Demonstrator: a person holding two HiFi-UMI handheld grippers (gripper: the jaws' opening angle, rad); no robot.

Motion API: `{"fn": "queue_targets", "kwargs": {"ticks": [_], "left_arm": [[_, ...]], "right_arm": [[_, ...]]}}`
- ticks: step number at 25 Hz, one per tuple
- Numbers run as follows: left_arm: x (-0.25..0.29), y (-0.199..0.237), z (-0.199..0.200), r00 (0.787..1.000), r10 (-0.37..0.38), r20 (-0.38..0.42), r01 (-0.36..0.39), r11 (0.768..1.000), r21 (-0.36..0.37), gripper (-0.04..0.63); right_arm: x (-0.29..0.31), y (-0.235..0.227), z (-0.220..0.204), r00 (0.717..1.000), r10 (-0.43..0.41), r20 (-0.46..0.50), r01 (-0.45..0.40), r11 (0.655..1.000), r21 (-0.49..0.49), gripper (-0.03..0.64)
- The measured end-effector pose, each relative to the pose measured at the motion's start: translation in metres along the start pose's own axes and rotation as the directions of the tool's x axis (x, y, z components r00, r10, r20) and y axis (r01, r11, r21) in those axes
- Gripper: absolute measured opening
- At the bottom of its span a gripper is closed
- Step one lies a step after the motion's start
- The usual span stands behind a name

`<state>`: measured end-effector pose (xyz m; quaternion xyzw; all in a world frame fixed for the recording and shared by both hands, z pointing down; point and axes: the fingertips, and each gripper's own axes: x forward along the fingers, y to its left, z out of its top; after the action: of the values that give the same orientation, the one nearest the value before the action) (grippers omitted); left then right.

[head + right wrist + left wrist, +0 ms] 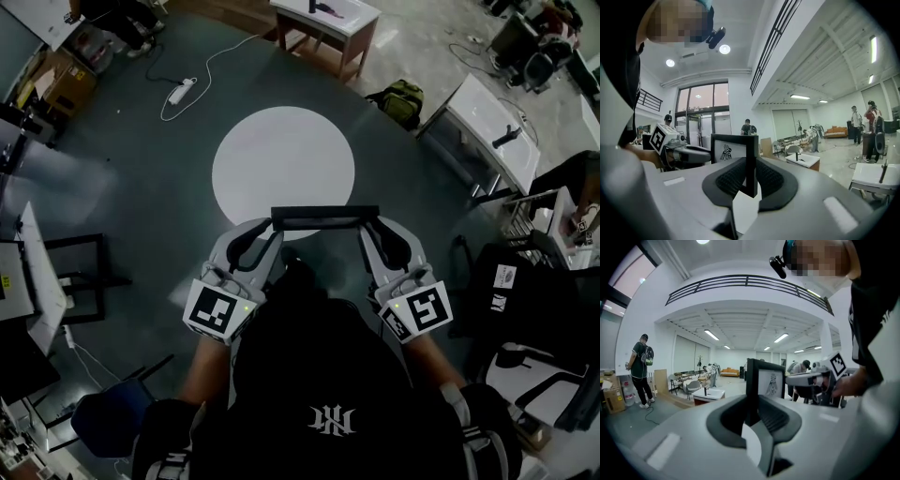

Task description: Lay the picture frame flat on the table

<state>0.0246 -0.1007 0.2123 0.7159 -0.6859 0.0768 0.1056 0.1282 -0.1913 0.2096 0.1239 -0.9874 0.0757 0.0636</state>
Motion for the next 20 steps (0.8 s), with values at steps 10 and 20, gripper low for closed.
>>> {"fn": "queue_targets", "kwargs": {"ticks": [10,20], "left_arm": [[0.033,0.107,0.024,0.996,0.032,0.082,-0.032,0.999,-0.010,0.061],[0.034,0.182,0.002,0.995,0.066,0.069,-0.061,0.996,-0.064,0.060]], "right_arm": [[0.100,-0.004,0.032,0.999,0.023,-0.033,-0.025,0.998,-0.053,0.048],[0.186,0.008,0.034,0.995,0.067,-0.068,-0.073,0.993,-0.094,0.048]]}}
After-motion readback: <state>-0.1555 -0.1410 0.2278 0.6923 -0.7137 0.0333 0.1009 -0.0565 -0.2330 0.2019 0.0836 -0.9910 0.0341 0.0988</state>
